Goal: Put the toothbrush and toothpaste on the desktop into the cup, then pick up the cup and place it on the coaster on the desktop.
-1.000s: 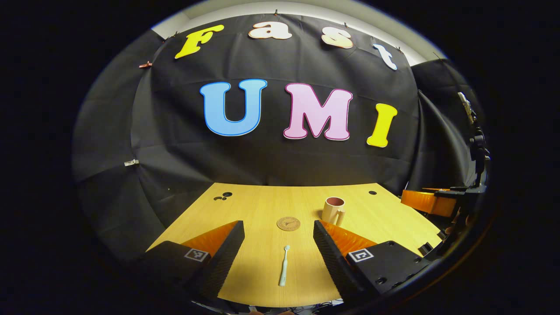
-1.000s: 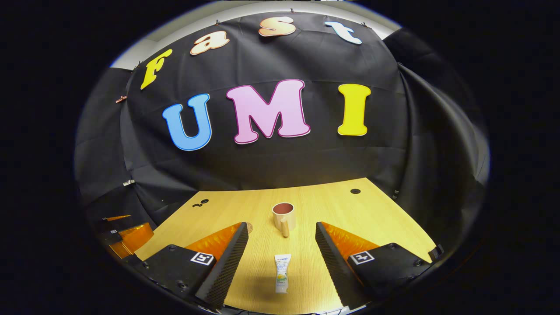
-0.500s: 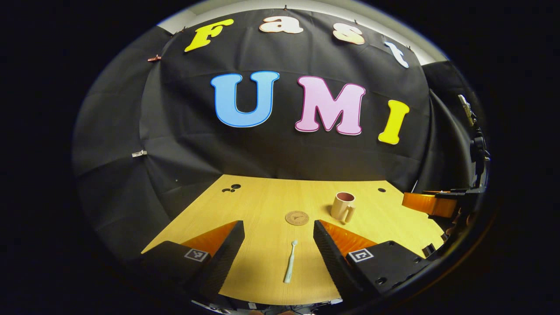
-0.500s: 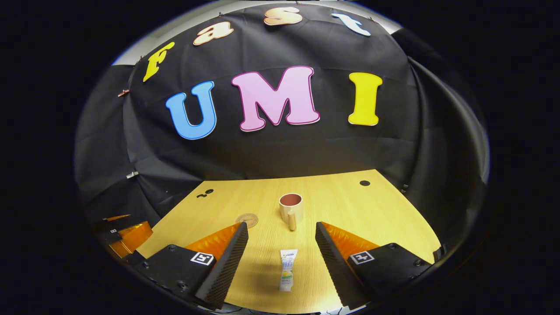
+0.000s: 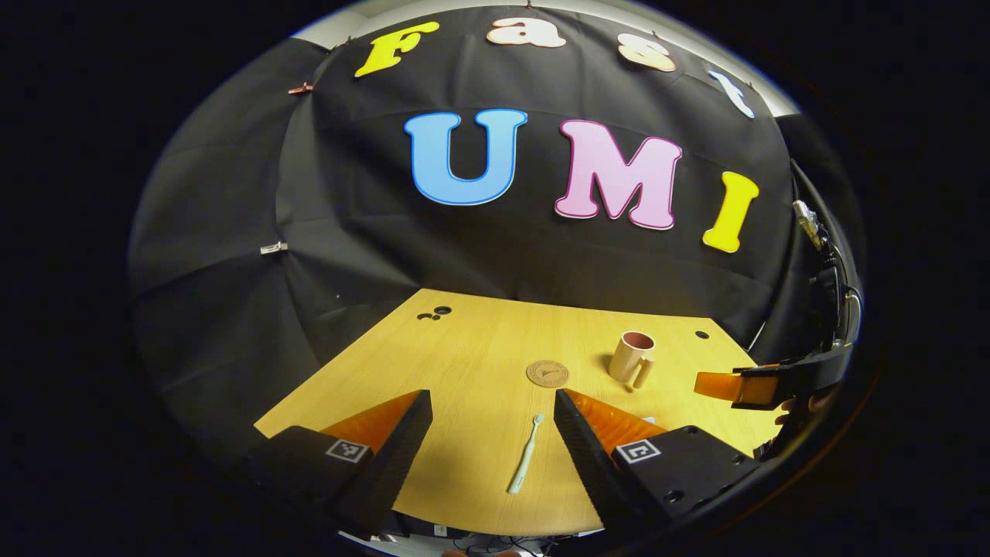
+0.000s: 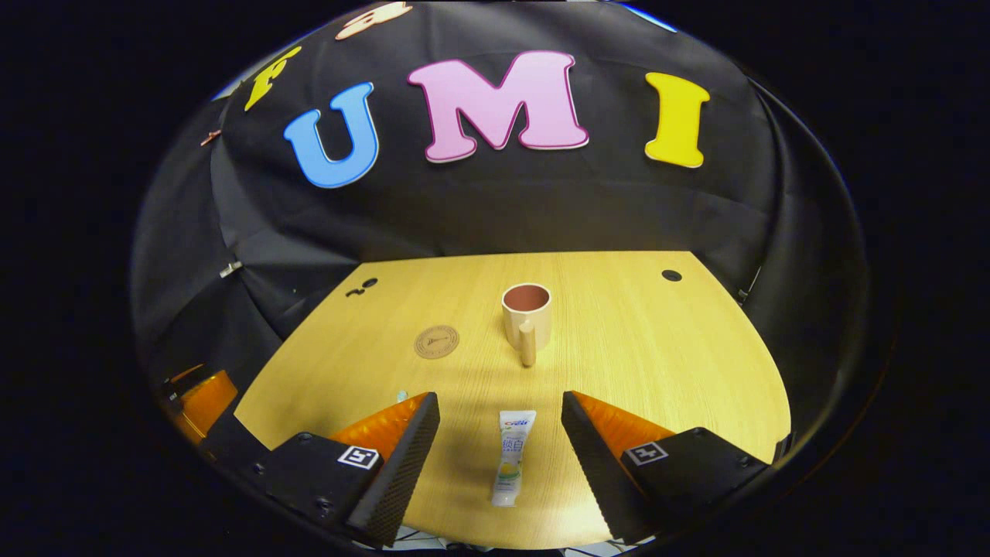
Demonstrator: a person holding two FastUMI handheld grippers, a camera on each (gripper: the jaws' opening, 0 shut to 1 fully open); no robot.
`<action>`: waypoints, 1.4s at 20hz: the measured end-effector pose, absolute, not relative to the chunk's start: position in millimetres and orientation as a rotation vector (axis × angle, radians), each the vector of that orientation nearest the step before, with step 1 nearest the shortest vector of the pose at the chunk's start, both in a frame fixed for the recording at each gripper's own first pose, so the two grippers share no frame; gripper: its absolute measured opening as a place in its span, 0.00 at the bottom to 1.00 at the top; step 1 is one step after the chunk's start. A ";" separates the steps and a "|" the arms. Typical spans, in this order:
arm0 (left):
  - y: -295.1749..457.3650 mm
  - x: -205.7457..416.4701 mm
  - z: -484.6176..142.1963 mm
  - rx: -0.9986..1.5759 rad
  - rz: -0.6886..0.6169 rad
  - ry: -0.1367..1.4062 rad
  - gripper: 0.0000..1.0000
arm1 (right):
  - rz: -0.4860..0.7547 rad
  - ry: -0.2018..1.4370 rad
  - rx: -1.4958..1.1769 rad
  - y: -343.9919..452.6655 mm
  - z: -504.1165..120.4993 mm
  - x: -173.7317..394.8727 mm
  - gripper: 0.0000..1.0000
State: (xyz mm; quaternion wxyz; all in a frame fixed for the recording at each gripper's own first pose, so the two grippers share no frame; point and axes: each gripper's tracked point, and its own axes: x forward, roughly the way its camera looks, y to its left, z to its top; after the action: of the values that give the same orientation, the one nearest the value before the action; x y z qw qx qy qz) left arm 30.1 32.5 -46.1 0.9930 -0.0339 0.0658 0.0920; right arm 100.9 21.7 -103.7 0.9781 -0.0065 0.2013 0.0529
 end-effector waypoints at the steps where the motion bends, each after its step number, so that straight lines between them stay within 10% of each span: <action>1: 34.1 31.8 -50.9 -0.075 0.198 0.145 1.00 | 0.112 0.440 -0.010 22.1 -111.8 104.1 0.98; 28: 27.2 74.9 -105.2 0.003 0.237 0.412 1.00 | 0.060 0.855 -0.090 6.0 -282.3 148.1 0.94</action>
State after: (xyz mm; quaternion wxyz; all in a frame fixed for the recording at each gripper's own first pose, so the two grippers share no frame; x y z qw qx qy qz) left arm 74.9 27.2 -105.2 0.9718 0.0016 0.2042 0.1175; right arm 148.1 6.0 -282.3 0.9085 -0.0434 0.4146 0.0292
